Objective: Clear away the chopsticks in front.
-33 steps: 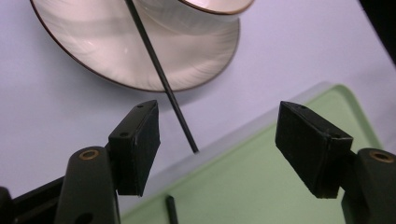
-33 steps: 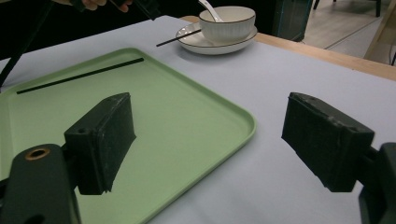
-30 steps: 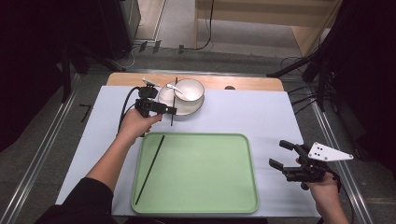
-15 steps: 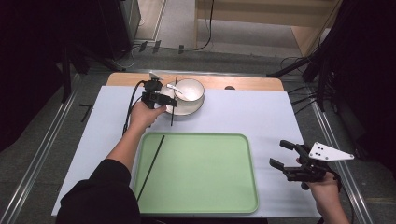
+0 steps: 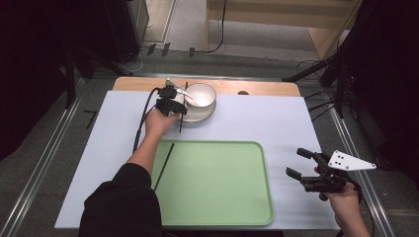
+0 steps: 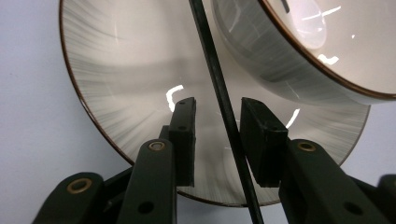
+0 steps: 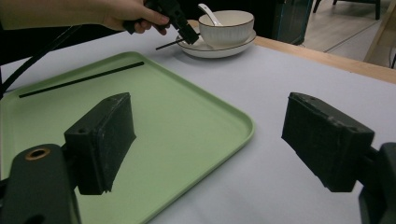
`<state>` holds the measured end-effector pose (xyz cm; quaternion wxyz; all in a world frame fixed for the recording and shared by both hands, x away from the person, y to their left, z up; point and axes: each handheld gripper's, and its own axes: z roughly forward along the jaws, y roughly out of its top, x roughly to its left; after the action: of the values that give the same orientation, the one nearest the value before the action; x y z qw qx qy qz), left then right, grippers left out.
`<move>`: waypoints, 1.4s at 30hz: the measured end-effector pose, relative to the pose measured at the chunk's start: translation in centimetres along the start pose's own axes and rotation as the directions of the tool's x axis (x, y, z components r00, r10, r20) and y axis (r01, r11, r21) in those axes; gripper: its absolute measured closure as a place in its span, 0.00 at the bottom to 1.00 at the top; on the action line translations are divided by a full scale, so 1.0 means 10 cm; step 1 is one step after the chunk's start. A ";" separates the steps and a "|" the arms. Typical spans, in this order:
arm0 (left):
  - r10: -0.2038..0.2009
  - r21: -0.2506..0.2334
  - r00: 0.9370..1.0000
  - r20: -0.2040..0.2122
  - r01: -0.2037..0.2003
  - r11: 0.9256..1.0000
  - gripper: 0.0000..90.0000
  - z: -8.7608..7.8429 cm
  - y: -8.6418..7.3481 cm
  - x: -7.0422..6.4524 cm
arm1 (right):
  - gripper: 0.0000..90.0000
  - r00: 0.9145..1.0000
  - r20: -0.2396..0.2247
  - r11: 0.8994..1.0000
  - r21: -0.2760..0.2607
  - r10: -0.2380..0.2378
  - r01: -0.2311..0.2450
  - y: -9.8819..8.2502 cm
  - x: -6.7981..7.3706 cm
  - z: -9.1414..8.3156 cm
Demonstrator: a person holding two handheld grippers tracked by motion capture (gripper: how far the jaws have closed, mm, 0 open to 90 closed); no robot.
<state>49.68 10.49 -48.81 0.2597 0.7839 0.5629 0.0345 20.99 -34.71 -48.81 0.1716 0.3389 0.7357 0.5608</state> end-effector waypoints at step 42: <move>-0.109 -0.122 0.992 0.056 0.115 0.986 0.95 -1.18 -0.43 0.27 | 0.19 1.000 -0.003 1.000 0.016 -0.004 0.004 0.00 0.01 0.03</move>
<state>42.84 18.23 -41.19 0.3236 0.7338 0.5962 0.0356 21.10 -34.41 -48.85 0.1687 0.3381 0.7411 0.5550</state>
